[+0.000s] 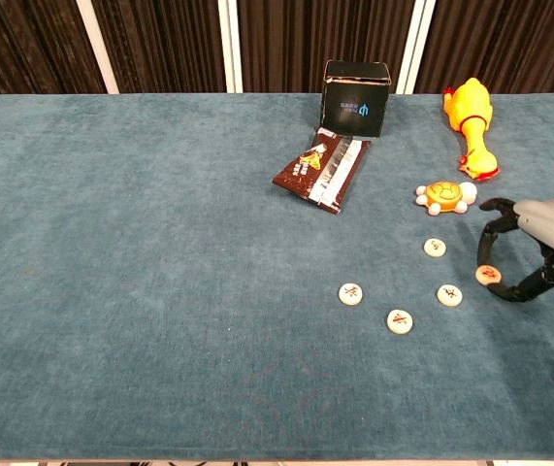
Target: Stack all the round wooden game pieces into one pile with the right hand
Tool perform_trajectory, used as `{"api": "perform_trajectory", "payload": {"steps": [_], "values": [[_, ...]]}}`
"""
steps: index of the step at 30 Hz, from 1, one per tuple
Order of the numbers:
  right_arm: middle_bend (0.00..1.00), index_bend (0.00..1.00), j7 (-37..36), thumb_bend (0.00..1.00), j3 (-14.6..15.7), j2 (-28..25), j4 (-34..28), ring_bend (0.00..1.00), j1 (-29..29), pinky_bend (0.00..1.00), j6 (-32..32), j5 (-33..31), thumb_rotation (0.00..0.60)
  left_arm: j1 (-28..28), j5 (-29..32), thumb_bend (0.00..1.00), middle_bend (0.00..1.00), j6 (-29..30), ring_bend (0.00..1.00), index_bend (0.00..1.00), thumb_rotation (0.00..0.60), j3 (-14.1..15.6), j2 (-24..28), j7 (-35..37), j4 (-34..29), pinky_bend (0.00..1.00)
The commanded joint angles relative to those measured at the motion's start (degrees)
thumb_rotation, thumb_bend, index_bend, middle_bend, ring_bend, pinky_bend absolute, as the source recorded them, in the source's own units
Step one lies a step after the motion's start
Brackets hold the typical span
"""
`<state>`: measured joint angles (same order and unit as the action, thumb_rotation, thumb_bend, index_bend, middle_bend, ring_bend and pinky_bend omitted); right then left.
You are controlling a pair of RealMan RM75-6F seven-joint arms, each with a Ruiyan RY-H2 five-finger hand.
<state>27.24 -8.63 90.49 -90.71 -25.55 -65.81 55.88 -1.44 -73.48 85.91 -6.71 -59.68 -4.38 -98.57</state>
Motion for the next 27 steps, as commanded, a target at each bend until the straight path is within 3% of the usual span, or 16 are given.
{"api": "perform_trajectory", "payload": {"steps": [1,9,18,27], "values": [[0.0,0.52,1.1,0.42,0.3,-1.1,-3.3,0.0,-0.1,0.0,-1.2,1.4,0.6,0.0,-0.1,0.19,0.0,0.0,0.0,0.1,0.6,0.0,0.0,0.0,-0.1,0.05],[0.0,0.52,3.4,0.42,2.1,1.0,-6.3,0.0,-0.4,0.0,-1.9,2.5,0.6,0.0,0.2,0.19,0.0,-0.1,0.0,0.11,0.6,0.0,0.1,-0.2,-0.2,0.05],[0.0,0.52,4.3,0.42,2.8,4.9,-3.5,0.0,-0.6,0.0,-2.8,3.1,0.6,0.0,0.4,0.19,0.0,-0.2,0.0,0.11,0.6,-0.1,0.3,0.1,0.0,0.05],[0.0,0.52,4.5,0.42,2.2,5.3,-1.7,0.0,-0.5,0.0,-3.4,2.8,0.6,-0.1,0.4,0.19,0.0,-0.3,0.0,0.11,0.6,-0.1,0.3,0.1,0.1,0.05]]}}
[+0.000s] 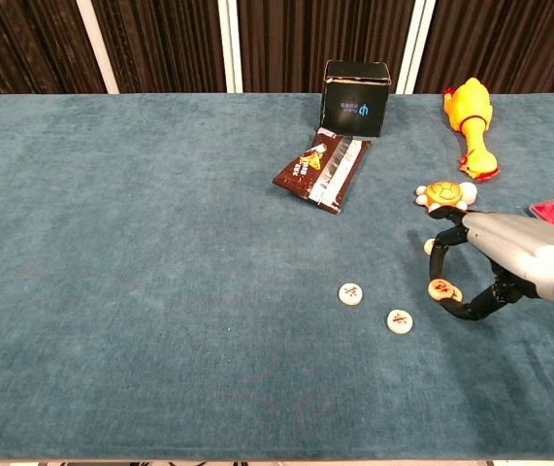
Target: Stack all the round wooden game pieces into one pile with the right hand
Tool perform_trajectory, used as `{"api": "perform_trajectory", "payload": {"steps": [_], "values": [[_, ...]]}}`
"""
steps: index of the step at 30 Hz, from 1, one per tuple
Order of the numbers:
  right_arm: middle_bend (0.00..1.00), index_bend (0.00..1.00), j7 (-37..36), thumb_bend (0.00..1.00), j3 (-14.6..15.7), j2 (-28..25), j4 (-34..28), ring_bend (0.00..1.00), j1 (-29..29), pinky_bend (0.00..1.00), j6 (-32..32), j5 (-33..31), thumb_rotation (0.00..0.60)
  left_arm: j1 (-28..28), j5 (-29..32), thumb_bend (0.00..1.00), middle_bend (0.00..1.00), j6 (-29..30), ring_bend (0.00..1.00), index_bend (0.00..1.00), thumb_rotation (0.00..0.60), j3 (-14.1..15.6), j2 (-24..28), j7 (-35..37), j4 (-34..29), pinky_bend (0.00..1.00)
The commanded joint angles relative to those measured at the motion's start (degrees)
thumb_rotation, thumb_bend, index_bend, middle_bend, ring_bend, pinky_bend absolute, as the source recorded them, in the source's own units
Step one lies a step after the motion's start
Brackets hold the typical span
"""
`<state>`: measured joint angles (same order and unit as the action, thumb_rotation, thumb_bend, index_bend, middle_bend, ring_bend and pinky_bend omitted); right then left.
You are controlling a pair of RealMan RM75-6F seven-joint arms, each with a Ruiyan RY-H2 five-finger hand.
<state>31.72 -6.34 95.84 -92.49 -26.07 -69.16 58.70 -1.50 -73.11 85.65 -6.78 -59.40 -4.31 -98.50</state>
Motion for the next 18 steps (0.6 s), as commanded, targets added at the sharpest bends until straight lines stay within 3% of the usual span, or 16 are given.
{"api": "perform_trajectory", "payload": {"steps": [1,18], "values": [[0.0,0.52,0.0,0.42,-0.1,-0.2,0.2,0.0,0.0,0.0,0.0,0.0,0.6,0.0,0.0,0.19,0.0,0.0,0.0,0.11,0.6,0.0,0.0,-0.1,0.0,0.05],[0.0,0.52,0.1,0.42,-0.2,-0.6,1.4,0.0,0.0,0.0,1.2,-1.6,0.6,0.0,0.1,0.19,0.0,0.1,0.0,0.11,0.6,0.1,-0.1,-0.5,0.0,0.05]]}}
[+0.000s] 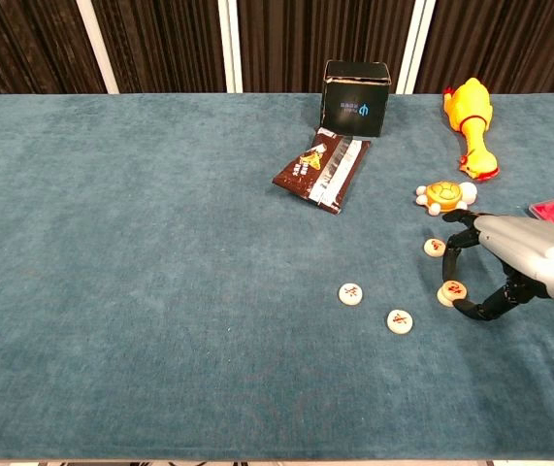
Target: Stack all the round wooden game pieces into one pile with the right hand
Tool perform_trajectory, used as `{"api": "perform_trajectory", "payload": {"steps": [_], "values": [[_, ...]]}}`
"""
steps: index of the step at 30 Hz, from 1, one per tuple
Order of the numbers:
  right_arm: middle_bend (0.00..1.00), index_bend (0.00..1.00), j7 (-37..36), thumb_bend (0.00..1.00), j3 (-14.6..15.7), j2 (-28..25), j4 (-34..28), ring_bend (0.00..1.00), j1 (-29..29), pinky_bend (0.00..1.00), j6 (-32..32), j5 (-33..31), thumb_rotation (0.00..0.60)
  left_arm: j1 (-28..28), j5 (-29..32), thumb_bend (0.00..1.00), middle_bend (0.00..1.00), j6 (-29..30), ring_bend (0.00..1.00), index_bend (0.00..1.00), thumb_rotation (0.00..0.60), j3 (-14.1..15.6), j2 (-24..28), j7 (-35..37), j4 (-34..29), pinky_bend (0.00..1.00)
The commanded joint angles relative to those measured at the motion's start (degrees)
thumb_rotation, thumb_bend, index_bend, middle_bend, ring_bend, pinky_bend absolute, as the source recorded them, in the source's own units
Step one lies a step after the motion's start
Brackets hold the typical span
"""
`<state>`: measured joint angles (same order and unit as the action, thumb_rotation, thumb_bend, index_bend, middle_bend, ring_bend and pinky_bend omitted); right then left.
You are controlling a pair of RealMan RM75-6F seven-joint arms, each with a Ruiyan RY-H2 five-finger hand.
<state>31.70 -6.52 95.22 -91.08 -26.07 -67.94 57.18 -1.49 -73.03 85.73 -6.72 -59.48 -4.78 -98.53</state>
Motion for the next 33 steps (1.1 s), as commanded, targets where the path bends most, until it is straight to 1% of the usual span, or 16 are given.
{"api": "perform_trajectory", "payload": {"steps": [1,18,33], "values": [[0.0,0.52,0.2,0.42,-0.1,0.0,0.0,0.0,0.0,0.0,-0.1,-0.2,0.6,0.0,0.0,0.19,0.0,0.0,0.0,0.11,0.6,0.0,0.0,0.1,0.0,0.05],[0.0,0.44,0.9,0.42,0.0,-0.2,-0.6,0.0,-0.2,0.0,0.2,-0.9,0.6,0.0,0.0,0.19,0.0,-0.1,0.0,0.11,0.6,0.0,0.0,0.0,0.1,0.05],[0.0,0.44,1.6,0.42,0.4,-0.3,-1.7,0.0,-0.2,0.0,-0.1,-1.0,0.6,0.0,0.1,0.19,0.0,-0.1,0.0,0.11,0.6,0.1,0.0,-0.1,0.0,0.05]]}}
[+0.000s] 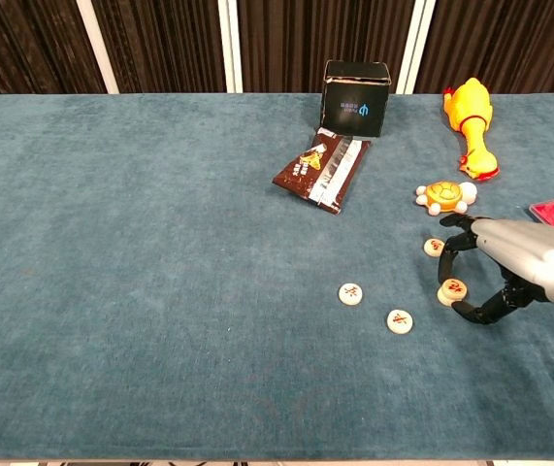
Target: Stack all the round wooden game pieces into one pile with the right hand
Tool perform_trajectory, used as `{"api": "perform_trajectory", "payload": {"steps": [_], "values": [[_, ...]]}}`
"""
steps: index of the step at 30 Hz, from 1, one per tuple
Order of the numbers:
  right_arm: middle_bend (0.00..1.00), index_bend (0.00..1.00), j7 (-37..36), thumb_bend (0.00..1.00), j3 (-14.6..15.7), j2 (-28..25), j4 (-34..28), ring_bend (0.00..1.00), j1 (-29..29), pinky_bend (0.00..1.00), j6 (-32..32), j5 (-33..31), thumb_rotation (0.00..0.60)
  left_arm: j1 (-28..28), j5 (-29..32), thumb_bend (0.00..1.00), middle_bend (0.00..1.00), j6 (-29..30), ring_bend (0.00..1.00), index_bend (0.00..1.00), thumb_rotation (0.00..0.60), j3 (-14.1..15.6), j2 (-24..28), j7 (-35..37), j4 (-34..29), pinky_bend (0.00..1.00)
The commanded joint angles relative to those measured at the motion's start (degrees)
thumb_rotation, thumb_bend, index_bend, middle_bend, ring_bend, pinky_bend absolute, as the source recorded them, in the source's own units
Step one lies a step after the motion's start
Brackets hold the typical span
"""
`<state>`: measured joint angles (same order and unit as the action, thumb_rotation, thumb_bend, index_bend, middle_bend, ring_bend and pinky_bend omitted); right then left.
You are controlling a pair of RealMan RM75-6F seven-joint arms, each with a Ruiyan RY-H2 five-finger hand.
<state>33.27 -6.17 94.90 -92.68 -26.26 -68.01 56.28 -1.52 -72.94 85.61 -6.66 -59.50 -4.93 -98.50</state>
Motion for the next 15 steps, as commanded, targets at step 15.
{"api": "perform_trajectory", "payload": {"steps": [15], "values": [[0.0,0.38,3.9,0.42,-3.0,-1.0,-3.5,0.0,-2.3,0.0,-0.8,-1.6,0.6,0.0,0.1,0.19,0.0,0.0,0.0,0.11,0.6,0.0,0.1,0.1,-0.2,0.05]]}}
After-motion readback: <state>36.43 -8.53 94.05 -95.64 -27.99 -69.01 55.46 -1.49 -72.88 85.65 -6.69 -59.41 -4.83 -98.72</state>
